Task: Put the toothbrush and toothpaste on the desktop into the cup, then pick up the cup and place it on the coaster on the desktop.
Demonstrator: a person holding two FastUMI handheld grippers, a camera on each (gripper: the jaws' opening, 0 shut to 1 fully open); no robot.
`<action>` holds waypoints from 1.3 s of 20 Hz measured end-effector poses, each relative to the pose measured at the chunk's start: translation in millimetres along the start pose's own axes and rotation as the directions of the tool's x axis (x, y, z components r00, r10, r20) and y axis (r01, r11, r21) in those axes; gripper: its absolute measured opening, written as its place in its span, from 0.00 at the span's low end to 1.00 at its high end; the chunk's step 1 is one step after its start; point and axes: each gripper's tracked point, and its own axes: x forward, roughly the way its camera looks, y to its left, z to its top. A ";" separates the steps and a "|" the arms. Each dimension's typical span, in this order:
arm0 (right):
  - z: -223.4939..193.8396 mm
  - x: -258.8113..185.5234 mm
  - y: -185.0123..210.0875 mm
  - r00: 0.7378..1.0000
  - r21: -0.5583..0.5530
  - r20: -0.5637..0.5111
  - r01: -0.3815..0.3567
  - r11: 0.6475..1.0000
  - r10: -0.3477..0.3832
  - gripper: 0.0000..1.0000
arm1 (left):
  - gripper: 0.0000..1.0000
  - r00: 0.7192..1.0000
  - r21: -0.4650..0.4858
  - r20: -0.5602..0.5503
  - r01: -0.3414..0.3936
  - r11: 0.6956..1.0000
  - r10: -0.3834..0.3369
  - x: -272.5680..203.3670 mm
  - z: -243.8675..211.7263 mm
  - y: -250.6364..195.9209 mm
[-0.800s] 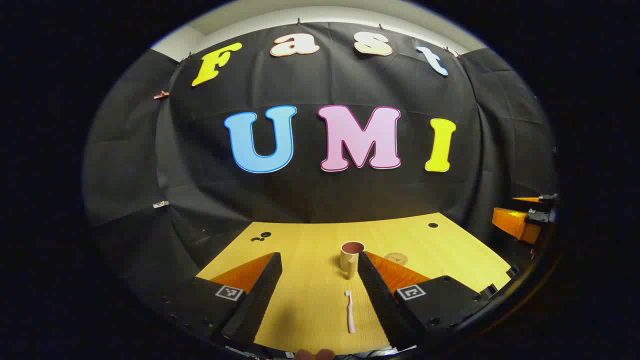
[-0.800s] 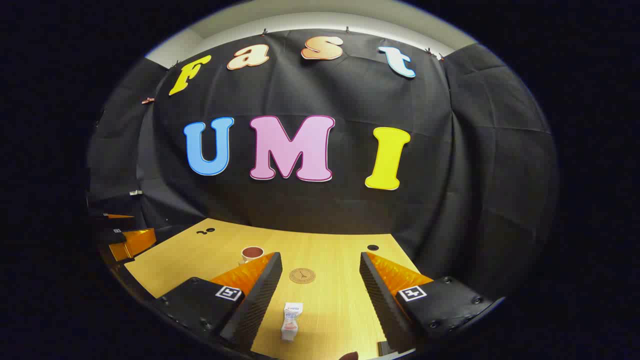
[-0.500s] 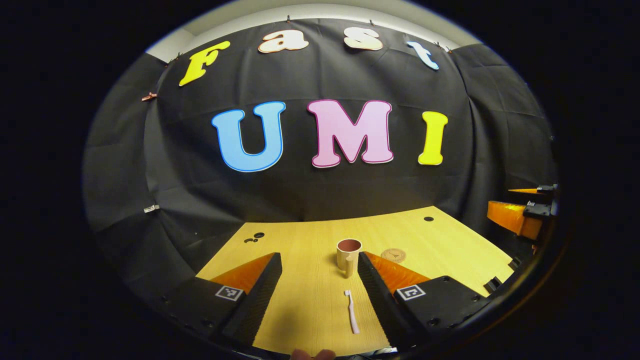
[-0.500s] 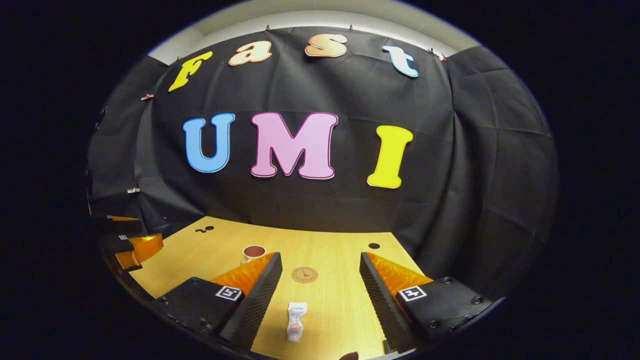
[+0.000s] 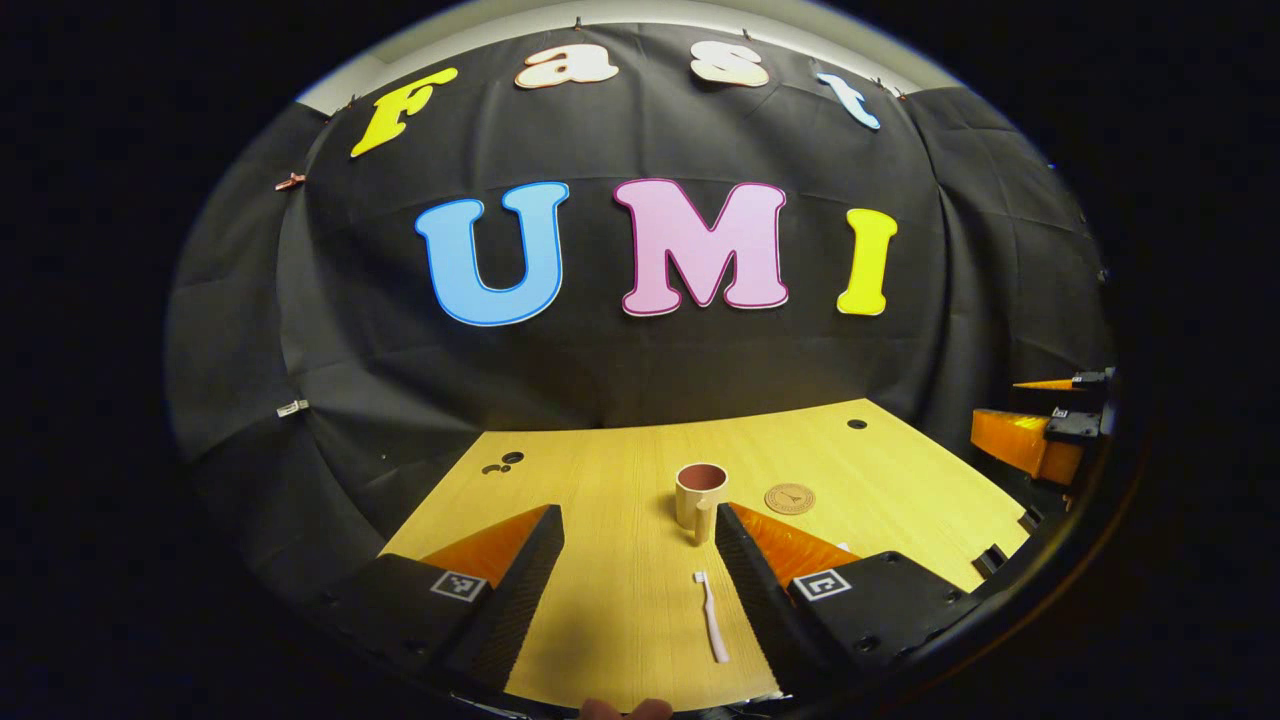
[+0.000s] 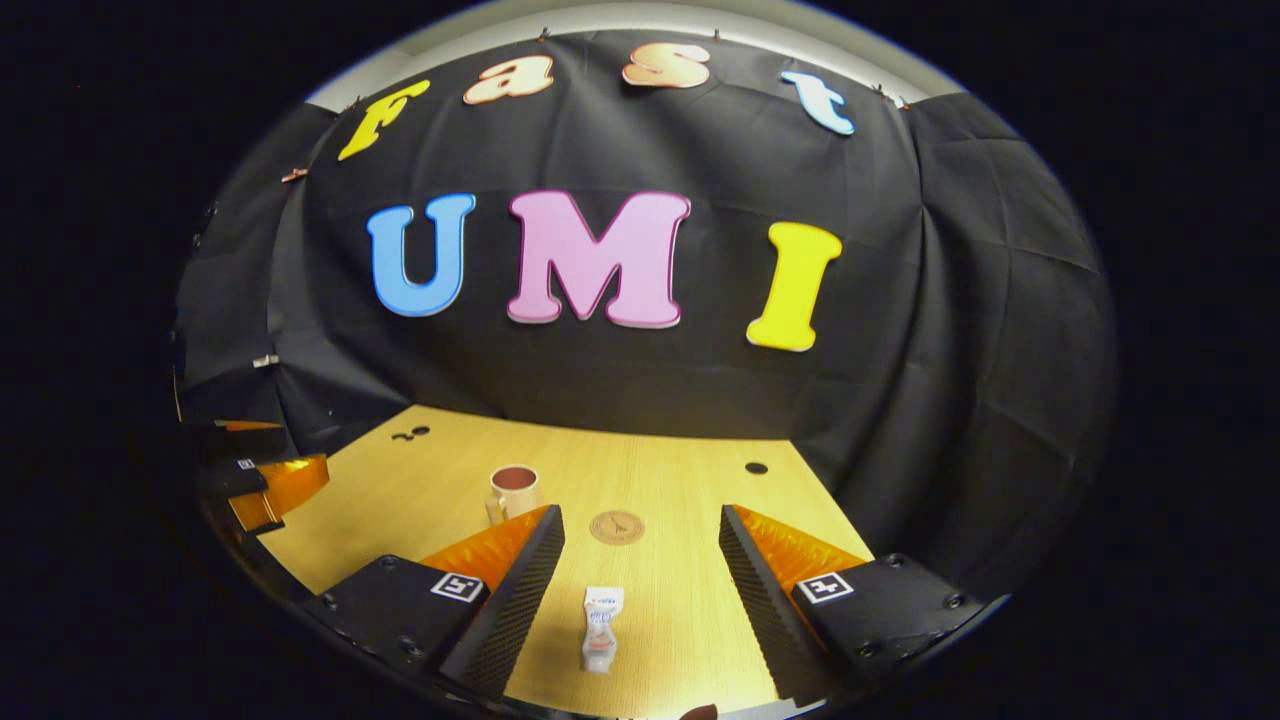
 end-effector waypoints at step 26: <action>-262.7 132.8 40.7 0.658 0.066 -0.750 -0.029 0.997 0.068 0.65 | 0.94 0.950 -0.019 -0.308 -0.068 0.997 0.059 62.3 -111.1 18.1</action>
